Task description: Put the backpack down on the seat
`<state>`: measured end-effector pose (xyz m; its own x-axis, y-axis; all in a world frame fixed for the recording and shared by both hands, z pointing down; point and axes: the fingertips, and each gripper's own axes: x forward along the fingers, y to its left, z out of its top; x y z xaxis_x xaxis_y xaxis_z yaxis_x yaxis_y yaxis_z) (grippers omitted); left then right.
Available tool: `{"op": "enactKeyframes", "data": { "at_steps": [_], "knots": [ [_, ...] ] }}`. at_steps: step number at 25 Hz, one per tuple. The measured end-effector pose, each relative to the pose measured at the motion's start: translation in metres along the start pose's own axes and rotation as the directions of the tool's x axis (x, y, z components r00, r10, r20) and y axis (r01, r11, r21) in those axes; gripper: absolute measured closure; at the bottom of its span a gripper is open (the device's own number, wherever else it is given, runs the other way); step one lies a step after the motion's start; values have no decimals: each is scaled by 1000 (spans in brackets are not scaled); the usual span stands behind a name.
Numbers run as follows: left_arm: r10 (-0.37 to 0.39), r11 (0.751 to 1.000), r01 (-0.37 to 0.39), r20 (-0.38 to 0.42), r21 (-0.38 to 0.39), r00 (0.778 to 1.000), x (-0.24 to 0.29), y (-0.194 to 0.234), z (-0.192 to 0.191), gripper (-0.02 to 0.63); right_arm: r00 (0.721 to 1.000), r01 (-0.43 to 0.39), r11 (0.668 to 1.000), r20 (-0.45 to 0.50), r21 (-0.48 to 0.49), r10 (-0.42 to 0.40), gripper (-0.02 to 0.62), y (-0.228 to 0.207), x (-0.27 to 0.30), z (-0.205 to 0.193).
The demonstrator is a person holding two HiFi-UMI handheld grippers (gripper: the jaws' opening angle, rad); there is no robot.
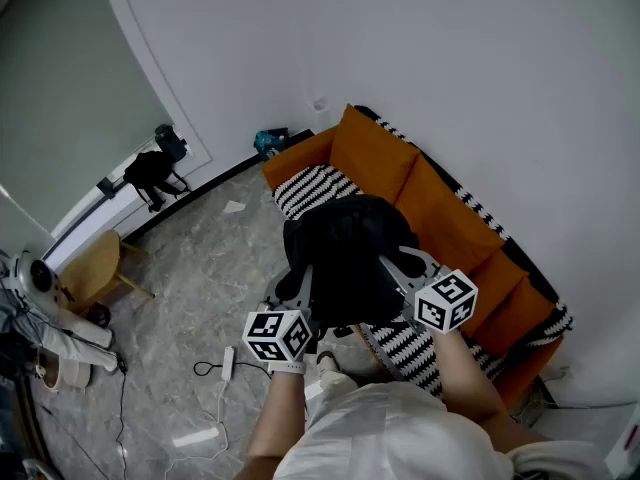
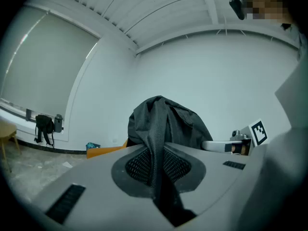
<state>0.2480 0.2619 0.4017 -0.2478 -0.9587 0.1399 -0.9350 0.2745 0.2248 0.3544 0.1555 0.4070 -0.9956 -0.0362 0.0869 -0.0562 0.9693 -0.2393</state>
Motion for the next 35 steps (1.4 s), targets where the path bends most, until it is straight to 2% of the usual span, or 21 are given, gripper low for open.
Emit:
{"op": "enactKeyframes", "data": {
  "at_steps": [14, 23, 35],
  "knots": [
    [-20, 1000, 20, 13, 4, 1000, 1, 1, 7, 545, 1000, -6, 1000, 15, -7, 6, 546, 1, 2, 5],
    [-7, 1000, 6, -13, -25, 1000, 6, 15, -10, 545, 998, -57, 997, -2, 53, 57, 545, 1, 12, -11],
    [-21, 993, 14, -55, -119, 998, 20, 87, -20, 545, 995, -65, 995, -66, 76, 70, 545, 4, 87, -29]
  ]
}}
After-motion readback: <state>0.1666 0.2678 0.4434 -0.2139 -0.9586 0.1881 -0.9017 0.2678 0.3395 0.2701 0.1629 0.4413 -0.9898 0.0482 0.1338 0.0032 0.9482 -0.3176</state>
